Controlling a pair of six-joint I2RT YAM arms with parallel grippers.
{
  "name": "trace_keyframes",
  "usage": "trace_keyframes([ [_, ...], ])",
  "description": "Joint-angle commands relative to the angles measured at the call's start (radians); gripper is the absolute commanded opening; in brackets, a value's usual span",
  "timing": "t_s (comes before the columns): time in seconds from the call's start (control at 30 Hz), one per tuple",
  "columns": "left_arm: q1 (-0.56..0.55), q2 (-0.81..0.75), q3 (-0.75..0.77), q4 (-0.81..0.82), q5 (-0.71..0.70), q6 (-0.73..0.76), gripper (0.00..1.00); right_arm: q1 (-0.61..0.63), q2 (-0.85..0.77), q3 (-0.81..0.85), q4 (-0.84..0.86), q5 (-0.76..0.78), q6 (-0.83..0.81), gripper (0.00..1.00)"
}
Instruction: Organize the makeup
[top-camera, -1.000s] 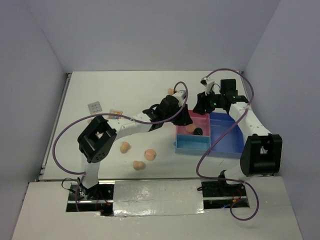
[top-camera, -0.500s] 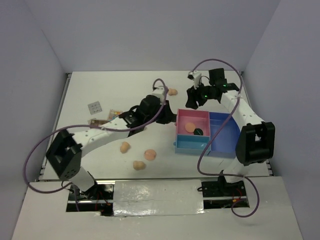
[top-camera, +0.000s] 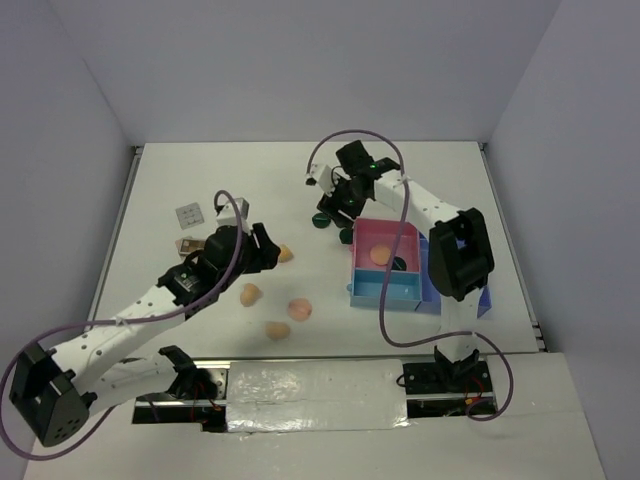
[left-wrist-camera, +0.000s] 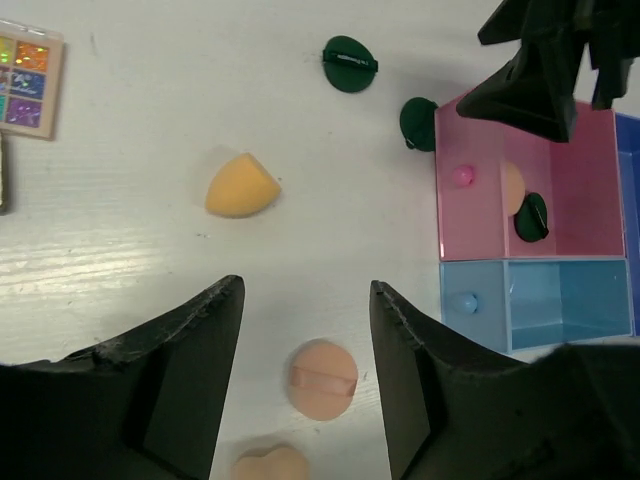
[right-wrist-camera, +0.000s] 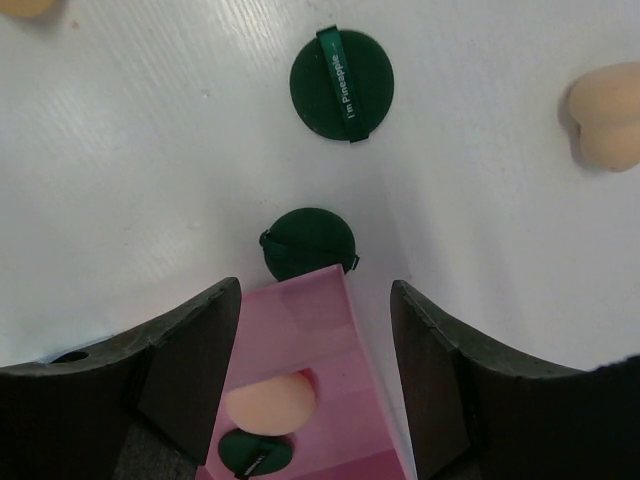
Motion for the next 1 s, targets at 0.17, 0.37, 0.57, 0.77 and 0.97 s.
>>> trace_keyframes([
  [0.17, 0.010, -0.156, -0.090, -0.048, -0.067, -0.091, 0.65, 0.065, 0.210, 0.159, -0.167, 0.203, -0.065, 0.67],
  [0.37, 0.010, -0.201, -0.122, -0.072, -0.083, -0.111, 0.65, 0.082, 0.274, 0.209, -0.192, 0.235, -0.084, 0.67],
  [0.57, 0.010, -0.212, -0.130, -0.075, -0.084, -0.121, 0.65, 0.083, 0.334, 0.262, -0.236, 0.235, -0.085, 0.66],
  [0.77, 0.010, -0.213, -0.124, -0.083, -0.087, -0.121, 0.65, 0.083, 0.369, 0.270, -0.252, 0.235, -0.099, 0.64],
  [0.97, 0.011, -0.213, -0.124, -0.086, -0.087, -0.127, 0.65, 0.083, 0.399, 0.301, -0.273, 0.223, -0.096, 0.56],
])
